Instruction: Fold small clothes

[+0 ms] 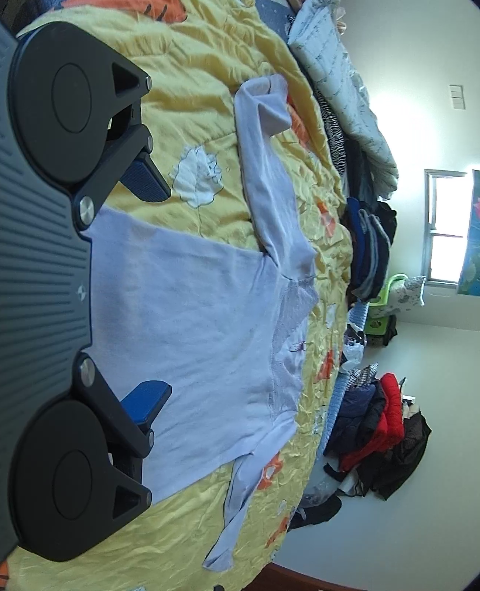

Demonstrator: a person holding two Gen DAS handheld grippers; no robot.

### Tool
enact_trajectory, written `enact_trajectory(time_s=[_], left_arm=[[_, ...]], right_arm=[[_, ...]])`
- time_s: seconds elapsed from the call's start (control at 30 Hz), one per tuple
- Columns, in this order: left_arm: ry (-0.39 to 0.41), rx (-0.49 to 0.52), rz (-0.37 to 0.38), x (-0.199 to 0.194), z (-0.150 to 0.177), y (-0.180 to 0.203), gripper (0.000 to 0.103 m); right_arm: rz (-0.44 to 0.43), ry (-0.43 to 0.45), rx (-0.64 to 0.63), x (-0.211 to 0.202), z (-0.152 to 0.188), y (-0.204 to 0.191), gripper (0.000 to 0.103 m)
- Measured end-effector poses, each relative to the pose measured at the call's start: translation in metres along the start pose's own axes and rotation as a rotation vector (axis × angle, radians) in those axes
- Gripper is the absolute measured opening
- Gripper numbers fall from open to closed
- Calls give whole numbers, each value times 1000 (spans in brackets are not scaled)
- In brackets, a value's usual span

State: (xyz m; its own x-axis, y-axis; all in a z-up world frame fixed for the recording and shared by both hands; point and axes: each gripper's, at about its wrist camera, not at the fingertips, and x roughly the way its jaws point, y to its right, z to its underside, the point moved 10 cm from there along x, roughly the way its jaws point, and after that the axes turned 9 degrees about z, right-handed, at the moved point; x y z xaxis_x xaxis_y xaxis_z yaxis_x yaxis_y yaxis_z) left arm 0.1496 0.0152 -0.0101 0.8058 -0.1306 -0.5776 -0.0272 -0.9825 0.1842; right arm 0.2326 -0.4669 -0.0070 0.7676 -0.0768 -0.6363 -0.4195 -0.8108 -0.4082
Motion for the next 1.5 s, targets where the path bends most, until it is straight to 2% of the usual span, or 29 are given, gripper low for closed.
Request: enact_trajectory(time_s=[0.07,0.17,0.27,0.43,0.53,0.57,0.6,0.73,0.83,0.97,1.03,1.1,1.17,1.2,1.3,1.37,1.43,1.5], left_arm=[[-11,9,7,7,1,6,103],[-29,46,4,18,2,18,103],[-28,78,10,26,-2,29,103],[-44,115,3,43,-7,42,103],[-51,101,17,49,-10,45,103],[-48,100,21,50,-11,46,103],[-44,101,22,50,-12,47,103],[-29,94,24,50,-18,44,103],[-13,73,26,48,-22,39,103],[16,38,41,42,-26,29,103],[39,14,65,35,-27,23,103],[54,-51,138,28,-29,16,103],[62,-171,246,19,-28,6,103],[73,-239,291,13,-28,-2,103],[138,-411,360,-6,-26,-30,103],[191,-484,385,-21,-24,-46,103],[204,-495,385,-30,-22,-56,103],[170,-469,370,-31,-21,-58,103]], right_arm=[[72,-56,-64,35,-12,6,61],[150,-43,-56,69,-36,18,60],[132,-57,-6,91,-52,22,59],[155,-95,1,119,-58,26,47],[134,-92,-18,122,-60,21,28],[108,-94,-9,121,-60,19,8],[80,-96,6,120,-60,17,5],[-100,-110,158,97,-66,2,5],[-364,-106,277,51,-73,-41,5],[-706,-128,296,-25,-66,-120,6],[-876,-170,299,-60,-49,-160,6],[-1014,-231,290,-87,-20,-198,6],[-1111,-314,263,-105,26,-232,6],[-1125,-363,242,-107,51,-244,6],[-1048,-518,231,-90,130,-258,6],[-966,-609,260,-74,175,-256,7],[-908,-649,252,-64,203,-248,7],[-840,-685,210,-53,231,-242,18]])
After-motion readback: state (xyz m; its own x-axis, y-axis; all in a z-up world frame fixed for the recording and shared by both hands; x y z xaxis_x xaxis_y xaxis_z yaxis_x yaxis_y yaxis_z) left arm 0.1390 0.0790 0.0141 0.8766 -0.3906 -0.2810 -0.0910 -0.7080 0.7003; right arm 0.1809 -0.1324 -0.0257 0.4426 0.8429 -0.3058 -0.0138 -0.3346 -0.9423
